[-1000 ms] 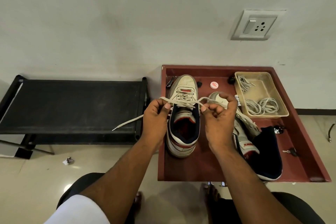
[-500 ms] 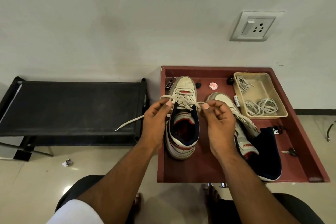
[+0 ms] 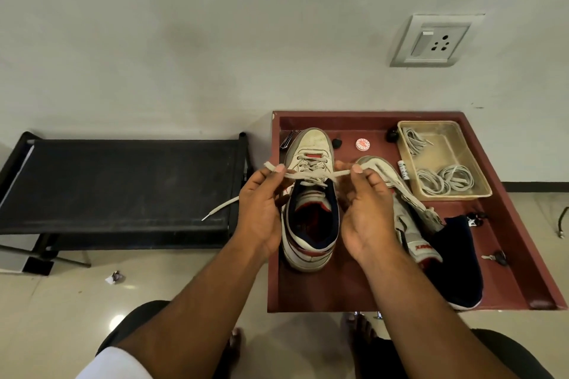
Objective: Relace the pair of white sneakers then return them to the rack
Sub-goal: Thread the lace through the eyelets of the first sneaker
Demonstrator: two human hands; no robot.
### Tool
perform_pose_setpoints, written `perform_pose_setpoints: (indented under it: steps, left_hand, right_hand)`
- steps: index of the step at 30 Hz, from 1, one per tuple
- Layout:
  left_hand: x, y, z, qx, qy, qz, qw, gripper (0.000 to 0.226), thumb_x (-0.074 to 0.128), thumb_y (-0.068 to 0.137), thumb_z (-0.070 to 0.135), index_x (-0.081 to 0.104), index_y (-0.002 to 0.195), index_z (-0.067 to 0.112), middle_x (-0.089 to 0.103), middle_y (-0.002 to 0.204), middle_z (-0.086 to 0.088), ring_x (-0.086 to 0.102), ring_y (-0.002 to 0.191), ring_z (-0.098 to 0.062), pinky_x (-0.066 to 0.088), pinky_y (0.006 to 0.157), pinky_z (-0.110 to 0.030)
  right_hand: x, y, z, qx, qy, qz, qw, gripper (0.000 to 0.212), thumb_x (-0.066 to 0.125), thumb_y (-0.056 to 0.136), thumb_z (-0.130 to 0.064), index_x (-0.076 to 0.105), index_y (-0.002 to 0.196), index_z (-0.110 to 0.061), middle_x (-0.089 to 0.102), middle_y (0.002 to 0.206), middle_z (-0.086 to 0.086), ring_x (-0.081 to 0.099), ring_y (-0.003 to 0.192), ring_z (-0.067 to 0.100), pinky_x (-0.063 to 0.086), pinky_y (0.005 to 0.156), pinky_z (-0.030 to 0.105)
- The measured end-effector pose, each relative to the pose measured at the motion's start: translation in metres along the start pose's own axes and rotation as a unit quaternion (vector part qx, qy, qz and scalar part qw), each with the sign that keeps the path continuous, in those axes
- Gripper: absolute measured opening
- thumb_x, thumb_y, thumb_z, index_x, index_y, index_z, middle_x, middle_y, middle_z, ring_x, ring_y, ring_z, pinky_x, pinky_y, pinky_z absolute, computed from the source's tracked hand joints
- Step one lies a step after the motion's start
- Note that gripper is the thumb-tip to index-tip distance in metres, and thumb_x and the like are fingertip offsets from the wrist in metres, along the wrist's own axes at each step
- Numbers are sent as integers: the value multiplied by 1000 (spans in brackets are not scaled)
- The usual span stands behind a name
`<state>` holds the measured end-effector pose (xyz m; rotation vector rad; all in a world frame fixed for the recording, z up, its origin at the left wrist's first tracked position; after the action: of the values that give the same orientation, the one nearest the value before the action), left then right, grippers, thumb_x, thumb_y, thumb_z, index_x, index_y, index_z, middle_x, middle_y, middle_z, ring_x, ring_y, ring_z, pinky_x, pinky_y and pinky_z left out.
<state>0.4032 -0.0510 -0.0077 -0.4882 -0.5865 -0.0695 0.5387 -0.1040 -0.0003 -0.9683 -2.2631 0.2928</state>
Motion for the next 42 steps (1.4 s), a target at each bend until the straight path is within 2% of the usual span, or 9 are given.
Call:
perform_pose_setpoints:
  steps: [5,15,20,23,27,30,34,39,42]
  left_hand:
    - [-11,-2,-7,9,-32,49,998,15,49,102,16,61,96,8,71,93,-16,70,77,-20,60,67,-29]
    - [-21,-5,12,-2,-97,86,992,6,54,100,17,56,95,15,74,94,-14,70,87,-25,55,91,-41]
    - [-2,-18,66,52,-5,14,999,2,62,94,13,60,94,11,74,86,-11,72,87,-25,61,78,-35]
    - [25,-36,102,79,48,-12,996,7,63,94,12,63,98,7,74,86,-11,74,84,-23,60,70,-30]
    - [63,-65,150,136,168,-47,975,12,63,96,17,67,100,6,75,92,-10,74,88,-21,60,77,-32]
    - [90,-92,178,171,225,-68,957,14,63,96,19,68,100,6,75,91,-9,73,85,-22,59,72,-31]
    - [124,-125,205,218,271,-85,934,17,63,96,18,68,105,4,74,93,-10,72,87,-23,58,75,-34]
    - [162,-163,224,268,311,-108,905,17,62,96,18,71,99,4,74,91,-11,69,81,-21,56,74,-35]
    - [177,-177,232,292,342,-120,885,18,63,96,17,73,85,9,73,88,-8,63,75,-19,54,68,-34]
  right_hand:
    - [-7,-3,0,-43,42,27,998,14,44,103,-16,56,96,-15,75,84,9,69,70,15,56,66,26]
    - [-10,-5,-13,-65,9,-2,998,18,43,103,-17,57,92,-19,72,88,6,66,86,23,49,82,38]
    - [23,-29,-67,-105,-51,-48,992,22,43,104,-23,59,90,-19,70,77,-1,64,82,16,43,69,28]
    - [50,-51,-96,-86,-170,-108,976,19,47,102,-20,63,93,-15,71,84,2,65,85,17,46,73,31]
    - [75,-80,-130,-98,-255,-129,953,22,47,101,-12,64,87,-14,70,87,4,63,79,14,45,59,19]
    - [94,-101,-156,-135,-265,-133,945,21,48,101,-15,64,88,-12,68,86,5,62,79,15,44,66,24]
    - [119,-140,-187,-185,-281,-146,930,19,48,102,-18,64,97,-9,66,95,6,60,73,8,41,49,13]
    - [138,-178,-221,-256,-319,-176,896,23,48,101,-19,64,88,-11,70,96,9,62,85,17,39,62,24]
    - [147,-194,-242,-305,-316,-184,879,24,47,101,-18,67,92,-8,70,94,5,62,83,14,41,60,18]
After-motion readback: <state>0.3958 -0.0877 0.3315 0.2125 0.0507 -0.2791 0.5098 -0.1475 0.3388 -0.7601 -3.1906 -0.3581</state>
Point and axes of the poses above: each hand's wrist, its own y-axis towards the middle knuckle, its own x-axis out of the palm, z = x × y, the point moved 4 cm from there along y, towards the middle knuckle
